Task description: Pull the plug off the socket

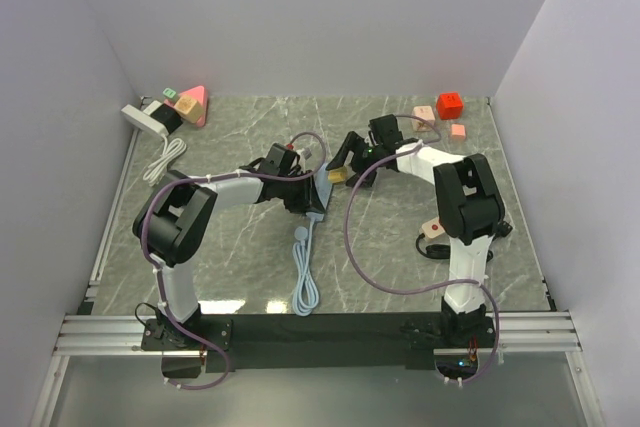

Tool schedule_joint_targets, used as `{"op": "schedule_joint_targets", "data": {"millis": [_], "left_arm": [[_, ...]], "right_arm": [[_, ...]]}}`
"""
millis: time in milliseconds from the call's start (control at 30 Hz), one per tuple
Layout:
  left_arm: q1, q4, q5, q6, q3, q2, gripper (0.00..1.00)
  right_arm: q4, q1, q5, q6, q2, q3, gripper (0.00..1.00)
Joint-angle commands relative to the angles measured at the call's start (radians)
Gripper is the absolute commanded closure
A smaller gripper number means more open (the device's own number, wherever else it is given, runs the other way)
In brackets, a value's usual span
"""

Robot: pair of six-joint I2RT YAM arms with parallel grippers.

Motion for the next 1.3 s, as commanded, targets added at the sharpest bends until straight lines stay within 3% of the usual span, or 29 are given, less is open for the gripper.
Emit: {"op": "schedule_joint_targets", "data": {"millis": [0,133,167,367,400,467,500,600,733,967,1067,1100,1133,1267], "left_arm": [[-0.008,0.014,0.053,0.004,-0.001,-0.033,0.99],[-0.009,0.037,0.066,-0.009,-0.01,-0.036,0.99],[-0.009,0.04,0.077,-0.01,-0.009,-0.033,0.99],[-0.008,0.052,0.099,-0.006,0.002,-0.042,0.99],[-0.008,0.057,0.1,-0.004,0.004,-0.041,0.99],[-0.008,0.046,0.088,0.001,0.014,-0.033,0.94],[-0.006,0.037,0.061,0.016,0.024,-0.029,0.73],[-0.008,-0.013,-0.019,0.046,0.073,0.002,0.46],[-0.002,-0.032,-0.024,0.065,0.151,0.057,0.39],[-0.003,-0.023,0.0,0.073,0.195,0.155,0.44],[-0.006,-0.007,0.014,0.065,0.176,0.172,0.66],[-0.008,-0.004,0.008,0.056,0.169,0.174,0.78],[-0.008,-0.012,-0.002,0.053,0.16,0.175,0.99],[-0.002,-0.062,-0.076,0.043,0.145,0.191,0.99]], "right_arm": [[0.075,0.013,-0.014,0.026,-0.008,0.023,0.14],[0.052,0.028,-0.028,0.023,0.035,0.058,0.29],[0.054,0.029,-0.026,0.026,0.043,0.06,0.41],[0.042,0.031,-0.012,0.011,0.069,0.069,0.86],[0.034,0.031,-0.014,-0.007,0.075,0.077,1.0],[0.006,0.033,-0.019,-0.026,0.067,0.074,1.0],[0.008,0.033,-0.025,-0.041,0.049,0.052,1.0],[0.0,0.031,-0.052,-0.061,0.011,0.002,1.0],[0.032,0.04,-0.078,-0.055,-0.037,-0.089,1.0],[0.118,0.048,-0.126,0.02,-0.078,-0.166,1.0],[0.123,0.048,-0.137,0.038,-0.085,-0.16,1.0],[0.115,0.049,-0.137,0.032,-0.086,-0.146,1.0],[0.096,0.048,-0.135,0.028,-0.086,-0.138,1.0],[0.005,0.04,-0.111,-0.021,-0.114,-0.117,1.0]]}}
